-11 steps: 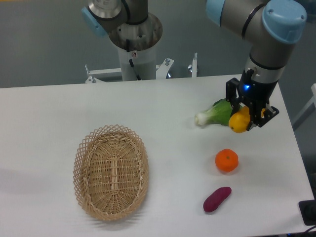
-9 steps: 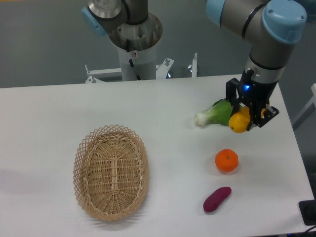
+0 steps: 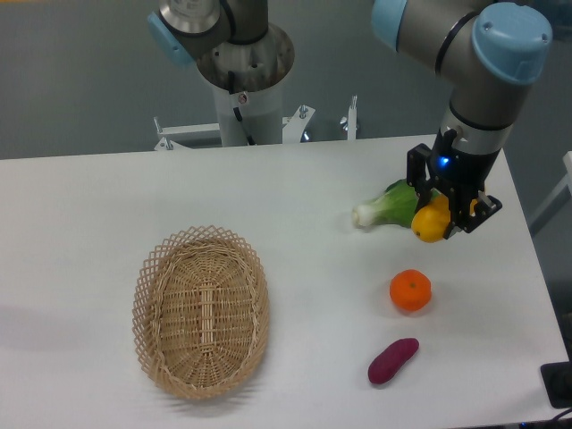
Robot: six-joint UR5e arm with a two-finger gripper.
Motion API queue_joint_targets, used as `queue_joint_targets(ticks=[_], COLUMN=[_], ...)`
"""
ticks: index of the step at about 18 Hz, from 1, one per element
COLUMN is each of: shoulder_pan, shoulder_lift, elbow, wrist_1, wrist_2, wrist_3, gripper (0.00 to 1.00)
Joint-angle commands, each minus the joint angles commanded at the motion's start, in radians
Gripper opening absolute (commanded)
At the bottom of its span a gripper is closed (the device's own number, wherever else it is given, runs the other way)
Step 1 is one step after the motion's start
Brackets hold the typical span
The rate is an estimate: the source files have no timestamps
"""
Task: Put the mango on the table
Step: 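Hold the yellow mango in the gripper and lift it off the bok choy, then carry the held mango toward the wicker basket and lower it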
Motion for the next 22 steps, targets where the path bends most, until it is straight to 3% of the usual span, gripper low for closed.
queue_joint_targets(ticks=[4,11,14,16,19,22], shoulder_pan=[-0.012,-0.028,-0.061,-0.090,-0.127,-0.146], shoulder_lift=[-0.005,-0.034,-0.038,-0.051,-0.066,-0.092], elbow=[-0.031,-0.113,-0.147,-0.175,-0.256,-0.295], wrist_1=[0.046,0.248,0.268,0.332,0.478,0.517], wrist_2=[0.000,0.000,-0.003,-0.003,-0.005,-0.008], wrist_3=[-0.009,-0.026,-0.101,-0.187,-0.308,-0.313], gripper=[0.45,0.45,0.45,0.45,0.45,0.45])
